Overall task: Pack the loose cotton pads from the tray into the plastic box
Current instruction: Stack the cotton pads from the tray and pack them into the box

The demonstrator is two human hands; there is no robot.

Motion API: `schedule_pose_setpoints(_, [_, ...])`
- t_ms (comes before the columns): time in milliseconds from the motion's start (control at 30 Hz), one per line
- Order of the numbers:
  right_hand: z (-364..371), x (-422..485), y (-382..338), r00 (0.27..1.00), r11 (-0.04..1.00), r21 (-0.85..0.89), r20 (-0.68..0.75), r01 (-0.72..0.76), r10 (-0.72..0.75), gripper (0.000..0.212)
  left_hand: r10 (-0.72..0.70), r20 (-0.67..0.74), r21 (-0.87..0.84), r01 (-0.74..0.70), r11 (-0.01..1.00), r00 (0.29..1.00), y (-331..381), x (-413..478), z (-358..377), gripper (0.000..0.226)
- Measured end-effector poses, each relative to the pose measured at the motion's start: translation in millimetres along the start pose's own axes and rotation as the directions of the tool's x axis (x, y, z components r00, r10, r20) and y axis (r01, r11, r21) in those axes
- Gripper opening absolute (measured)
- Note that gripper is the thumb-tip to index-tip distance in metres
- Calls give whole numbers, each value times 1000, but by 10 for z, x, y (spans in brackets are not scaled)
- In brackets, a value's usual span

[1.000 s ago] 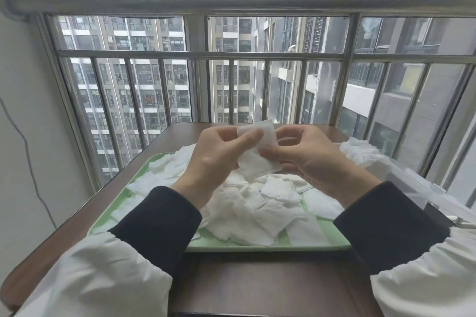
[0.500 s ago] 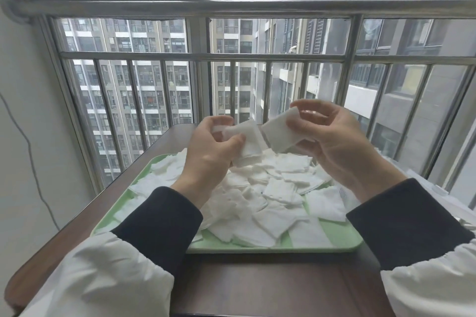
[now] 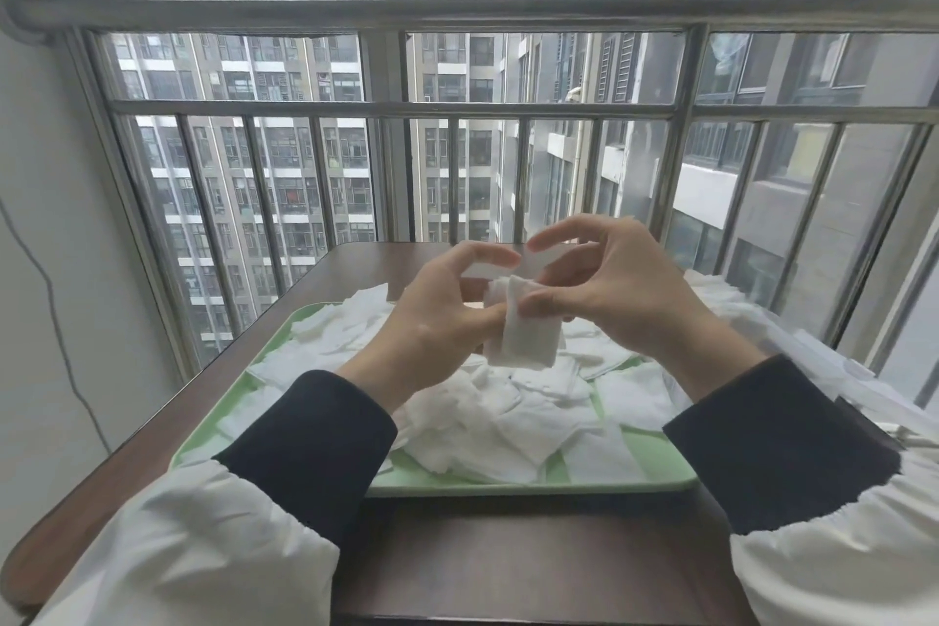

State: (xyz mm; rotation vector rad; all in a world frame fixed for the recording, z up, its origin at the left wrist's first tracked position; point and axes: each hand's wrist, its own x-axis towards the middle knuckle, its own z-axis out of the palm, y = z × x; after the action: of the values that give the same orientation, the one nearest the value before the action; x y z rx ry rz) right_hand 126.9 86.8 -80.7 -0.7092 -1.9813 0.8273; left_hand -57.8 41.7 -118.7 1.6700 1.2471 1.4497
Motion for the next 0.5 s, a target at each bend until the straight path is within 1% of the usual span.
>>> schedule_pose_setpoints(167, [-5, -1, 21, 1000, 996, -85, 7, 17, -16, 57, 5, 55, 11, -5, 1000, 998, 26, 10, -13, 33])
schedule_pose_setpoints(300, [2, 7, 14, 998, 986, -160, -40, 38, -45, 57, 5, 68, 45, -8, 999, 998, 168, 2, -27, 30])
schedule_pose_setpoints(333, [-2, 5, 9, 997, 980, -194, -57, 48, -60, 56, 13, 78, 77, -19, 997, 997, 207, -7, -28, 33])
schedule_pose_setpoints(433, [-57, 2, -48, 992, 953, -296, -85, 63, -92, 54, 32, 100, 156, -48, 987, 994, 285, -43, -21, 53])
schedule_pose_setpoints(500, [-140, -26, -124, 999, 950, -308, -8, 45, -50, 58, 45, 120, 132, -61, 989, 992, 335, -61, 4, 59])
